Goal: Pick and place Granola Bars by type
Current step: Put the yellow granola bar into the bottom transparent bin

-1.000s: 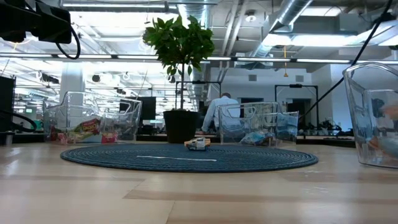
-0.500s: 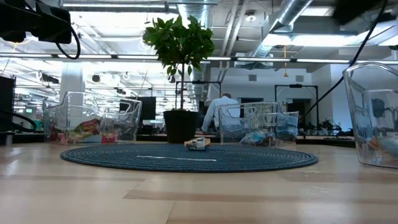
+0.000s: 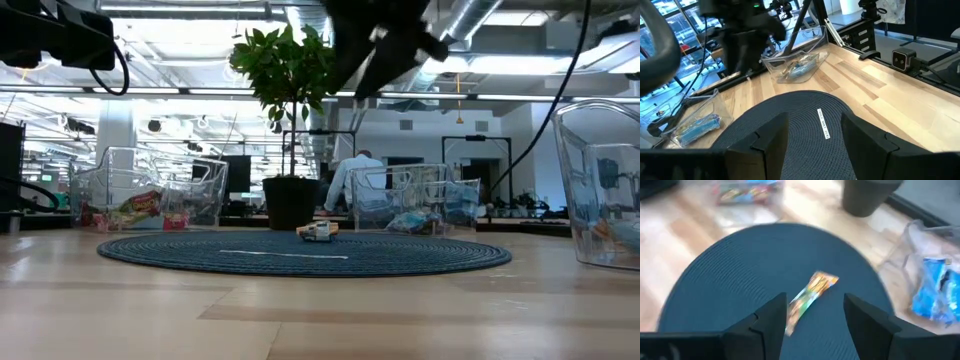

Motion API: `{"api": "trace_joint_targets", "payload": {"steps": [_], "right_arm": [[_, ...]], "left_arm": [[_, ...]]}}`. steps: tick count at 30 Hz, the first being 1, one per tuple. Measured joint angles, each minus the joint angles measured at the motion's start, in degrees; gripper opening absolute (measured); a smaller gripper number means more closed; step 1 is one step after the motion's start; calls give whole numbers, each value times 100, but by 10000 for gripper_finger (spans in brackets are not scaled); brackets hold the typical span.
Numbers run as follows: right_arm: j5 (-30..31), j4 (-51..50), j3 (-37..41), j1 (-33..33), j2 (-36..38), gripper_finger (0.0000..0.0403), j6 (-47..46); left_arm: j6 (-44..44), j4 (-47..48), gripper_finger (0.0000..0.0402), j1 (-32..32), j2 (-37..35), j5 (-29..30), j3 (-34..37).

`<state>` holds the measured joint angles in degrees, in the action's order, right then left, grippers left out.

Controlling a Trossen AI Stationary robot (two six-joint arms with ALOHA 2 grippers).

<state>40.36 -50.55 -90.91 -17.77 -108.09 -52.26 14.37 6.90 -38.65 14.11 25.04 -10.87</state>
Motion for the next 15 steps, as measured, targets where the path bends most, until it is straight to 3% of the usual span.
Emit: {"api": "trace_joint_targets", "payload": {"steps": [5,15], "right_arm": [[6,143,123,419,0,184,2],[-63,2153,1361,630,-4,207,666]], "left_arm": [[2,75,177,0,-1,1,2],[0,101,177,0,0,2,2]]}}
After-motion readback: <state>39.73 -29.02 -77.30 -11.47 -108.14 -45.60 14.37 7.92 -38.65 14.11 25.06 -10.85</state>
